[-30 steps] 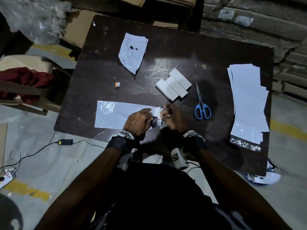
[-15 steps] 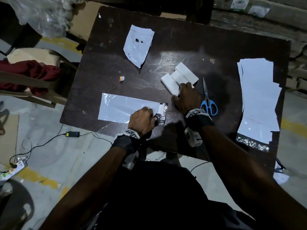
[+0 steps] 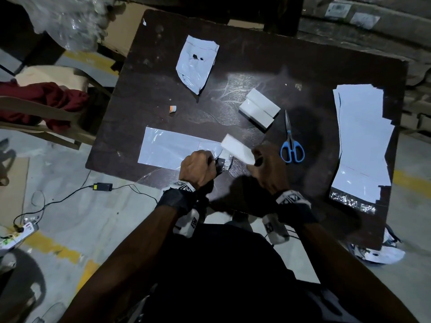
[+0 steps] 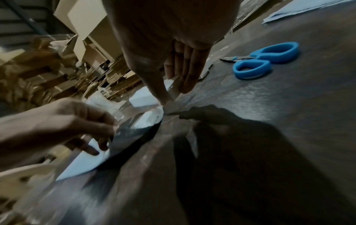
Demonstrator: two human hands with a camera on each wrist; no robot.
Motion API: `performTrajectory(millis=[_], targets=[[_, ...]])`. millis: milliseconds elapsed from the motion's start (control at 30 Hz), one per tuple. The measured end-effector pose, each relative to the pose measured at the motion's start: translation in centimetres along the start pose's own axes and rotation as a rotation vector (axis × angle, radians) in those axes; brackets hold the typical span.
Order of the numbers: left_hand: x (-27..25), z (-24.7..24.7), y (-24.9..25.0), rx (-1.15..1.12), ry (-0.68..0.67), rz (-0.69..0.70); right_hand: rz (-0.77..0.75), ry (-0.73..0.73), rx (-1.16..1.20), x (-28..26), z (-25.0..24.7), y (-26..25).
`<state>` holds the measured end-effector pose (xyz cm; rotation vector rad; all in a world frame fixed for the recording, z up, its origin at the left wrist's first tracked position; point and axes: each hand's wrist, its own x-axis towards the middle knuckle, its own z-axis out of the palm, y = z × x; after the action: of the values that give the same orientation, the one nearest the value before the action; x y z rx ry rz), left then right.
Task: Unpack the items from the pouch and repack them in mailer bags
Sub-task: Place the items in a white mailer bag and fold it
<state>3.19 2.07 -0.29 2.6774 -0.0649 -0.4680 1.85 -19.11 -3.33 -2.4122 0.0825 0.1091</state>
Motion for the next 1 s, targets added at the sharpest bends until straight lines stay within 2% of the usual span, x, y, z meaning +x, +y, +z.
performTrajectory(millis=[67,167,400,600,667,733,833,900,1000], targets=[[0.1,0.0,0.1,-0.016,0.019,-0.015,-0.055,-0.064,-0.065,-1.7,0.0,0.5],[0.1,0.3,0.1,-0.073,0.054,-0.035,-0.048,-0.122,-0.105,-2.7,0.2,0.8],[-0.1,1.0,0.2,-0.101,0.031,0.043,-0.121,-0.182,-0.075,-1.5,1.8,-0.3],[0.0,1.0,0.0,-0.121,0.000,0.059,-0.083,-0.396,-0.094,-0.6,3.5,-1.7],[0.0,0.7,0.1,-0.150,-0.022,0.066,-0.017,-0.355,0.011,-0.6,3.8,-1.7],[0.1,0.5,-0.2,-0.218,-0.083,0.062,0.087,-0.221,0.151,-0.6,3.9,-1.5],[0.6,0.0,-1.1,-0.315,-0.096,0.100,0.138,-0.062,0.156,-0.6,3.8,-1.6],[1.6,-0.3,-2.2,-0.202,-0.033,0.170,0.159,-0.016,0.133,-0.4,4.2,-2.2],[3.2,-0.8,-3.8,0.016,-0.089,0.224,0.291,-0.049,0.151,0.1,5.1,-3.0]])
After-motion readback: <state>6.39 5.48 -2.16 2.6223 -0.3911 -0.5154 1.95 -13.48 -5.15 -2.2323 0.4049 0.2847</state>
